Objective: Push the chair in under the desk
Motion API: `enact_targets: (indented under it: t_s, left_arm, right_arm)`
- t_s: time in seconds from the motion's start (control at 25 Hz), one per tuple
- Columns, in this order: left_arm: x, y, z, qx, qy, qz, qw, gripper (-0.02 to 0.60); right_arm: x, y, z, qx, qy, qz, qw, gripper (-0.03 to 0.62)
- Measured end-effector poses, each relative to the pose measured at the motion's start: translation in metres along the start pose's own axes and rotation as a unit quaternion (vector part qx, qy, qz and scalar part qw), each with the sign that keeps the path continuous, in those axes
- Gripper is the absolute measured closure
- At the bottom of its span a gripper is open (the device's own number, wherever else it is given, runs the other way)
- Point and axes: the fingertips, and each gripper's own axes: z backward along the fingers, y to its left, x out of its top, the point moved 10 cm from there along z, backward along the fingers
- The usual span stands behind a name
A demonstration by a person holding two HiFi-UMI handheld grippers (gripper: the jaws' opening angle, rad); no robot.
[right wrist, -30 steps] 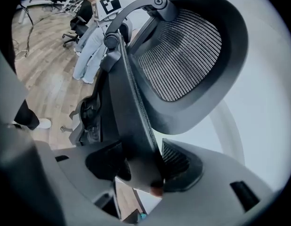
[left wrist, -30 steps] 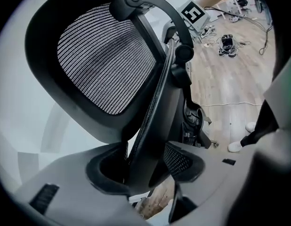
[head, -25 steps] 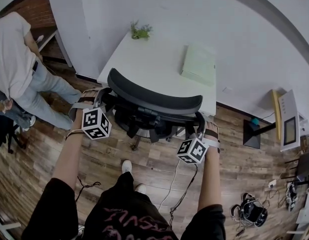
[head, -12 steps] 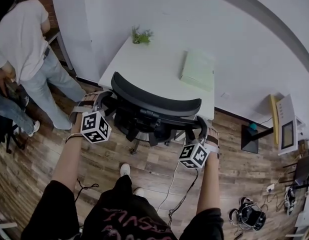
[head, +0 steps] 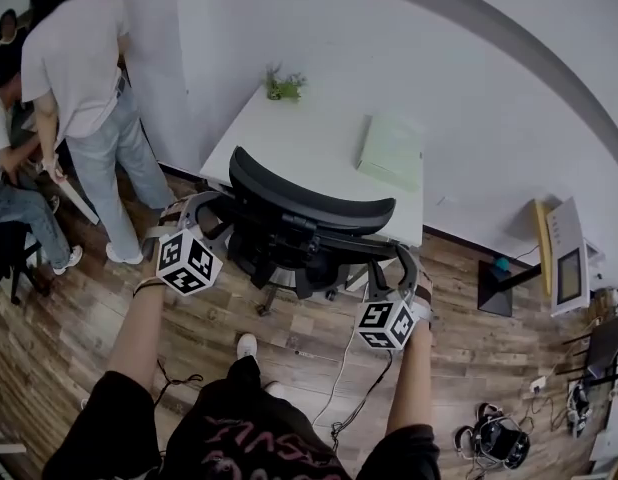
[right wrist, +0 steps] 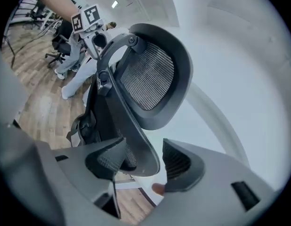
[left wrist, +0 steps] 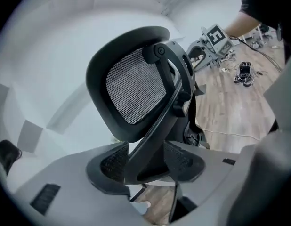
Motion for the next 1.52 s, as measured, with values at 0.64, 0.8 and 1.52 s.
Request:
enact_targets:
  t_s: [0.64,0.8,1.52]
  left_arm:
    - [0.014,-0.022,0.061,0.057,-0.099,0.187,0.9756,0.494]
    - [0.017,-0.024,0.071,0.081,-0.121,0.214,0.9660,0.534]
    - [0.021,-0.040,0.097,0.090,-0.172,0.317,0.9284,0.568]
  right_arm:
    - [0.009,0.000,0.058,-0.051,-0.048,-0.199,0.977,0.531]
    - [0.013,-0.003,0.066,-0.055,-0.061,-0.228,0.970,0.557]
    - [0.007,-0.001,0.091,-0.035,-0.081,-0.356,0.930,0.569]
